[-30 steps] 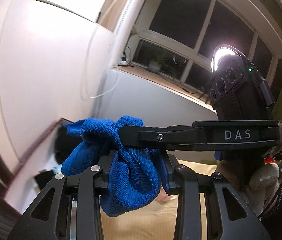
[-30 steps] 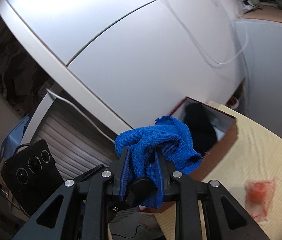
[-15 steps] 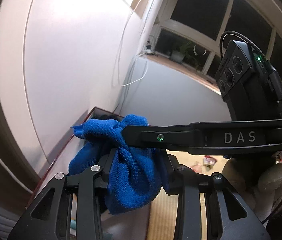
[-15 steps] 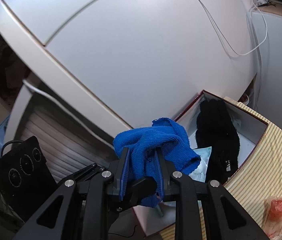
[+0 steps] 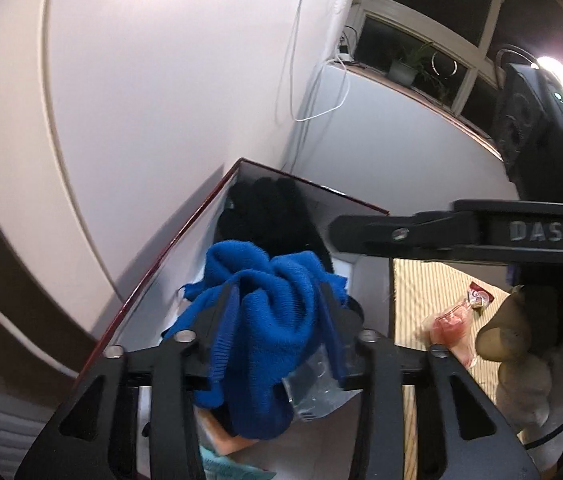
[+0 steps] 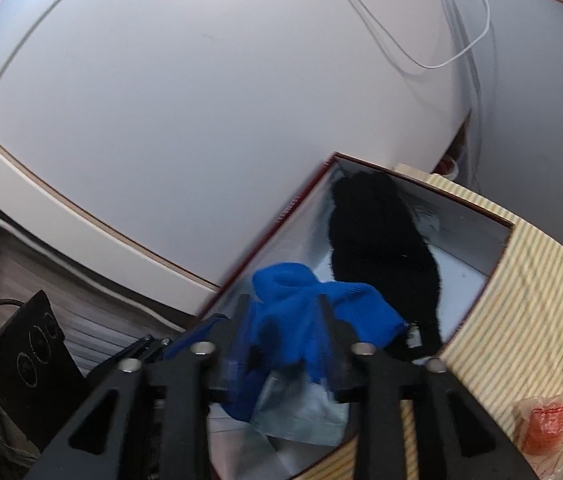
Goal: Organize soft objects
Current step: 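Open both tools to drop the blue towel into the shoebox and withdraw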
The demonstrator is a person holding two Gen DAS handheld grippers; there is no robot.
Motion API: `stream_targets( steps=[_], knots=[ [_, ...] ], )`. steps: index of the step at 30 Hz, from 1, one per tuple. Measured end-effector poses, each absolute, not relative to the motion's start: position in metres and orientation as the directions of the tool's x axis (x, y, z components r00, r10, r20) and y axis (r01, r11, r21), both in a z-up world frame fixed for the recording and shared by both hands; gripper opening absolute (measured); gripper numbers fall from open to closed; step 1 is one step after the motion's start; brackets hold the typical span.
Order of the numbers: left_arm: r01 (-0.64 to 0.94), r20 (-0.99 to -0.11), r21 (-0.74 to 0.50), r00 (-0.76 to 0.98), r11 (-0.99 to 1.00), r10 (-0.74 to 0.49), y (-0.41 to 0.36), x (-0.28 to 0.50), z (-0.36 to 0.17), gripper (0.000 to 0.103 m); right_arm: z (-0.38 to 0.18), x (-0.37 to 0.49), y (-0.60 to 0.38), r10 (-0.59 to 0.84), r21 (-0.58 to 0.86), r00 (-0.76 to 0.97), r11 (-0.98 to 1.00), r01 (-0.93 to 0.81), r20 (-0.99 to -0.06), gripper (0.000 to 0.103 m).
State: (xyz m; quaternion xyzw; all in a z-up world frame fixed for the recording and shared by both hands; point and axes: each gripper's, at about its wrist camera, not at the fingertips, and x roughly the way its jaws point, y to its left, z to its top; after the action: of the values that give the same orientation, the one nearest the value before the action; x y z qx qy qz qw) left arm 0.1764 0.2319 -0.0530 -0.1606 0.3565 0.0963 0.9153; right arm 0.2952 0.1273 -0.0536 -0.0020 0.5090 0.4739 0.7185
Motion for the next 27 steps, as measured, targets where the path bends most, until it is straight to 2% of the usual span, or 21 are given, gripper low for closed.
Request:
stream_targets(
  steps=[2,9,15,17,24,27],
  knots=[
    [-0.300,-0.679,-0.218,0.730,0.929,0.077,0.232,0.170,-0.052,0.060,-0.053,0.298,0.121,0.683,0.480,0.044,0.556,-0.679,-0.729,0.047],
    [-0.304,-0.623,-0.210,0.774,0.929,0.112,0.221,0.146,-0.036,0.060,-0.044,0.297,0.081,0.671,0.425,0.138,0.601,-0.677,-0.728,0.053],
    [-0.254,-0.537,-0.120,0.829,0.960,0.153,0.173,0.118,-0.016,0.060,-0.039,0.274,0.032,0.652,0.336,0.240,0.629,-0.701,-0.720,0.057],
    [-0.229,-0.517,-0.115,0.844,0.967,0.139,0.157,0.111,-0.012,0.064,-0.040,0.266,0.014,0.649,0.325,0.256,0.635,-0.701,-0.717,0.058],
    [-0.160,-0.501,-0.069,0.859,0.985,0.105,0.113,0.099,-0.010,0.065,-0.034,0.243,-0.056,0.618,0.247,0.400,0.702,-0.668,-0.676,0.058],
    [-0.137,-0.501,-0.060,0.861,0.989,0.088,0.096,0.098,-0.013,0.065,-0.029,0.236,-0.087,0.615,0.242,0.456,0.729,-0.640,-0.643,0.063]
  ],
)
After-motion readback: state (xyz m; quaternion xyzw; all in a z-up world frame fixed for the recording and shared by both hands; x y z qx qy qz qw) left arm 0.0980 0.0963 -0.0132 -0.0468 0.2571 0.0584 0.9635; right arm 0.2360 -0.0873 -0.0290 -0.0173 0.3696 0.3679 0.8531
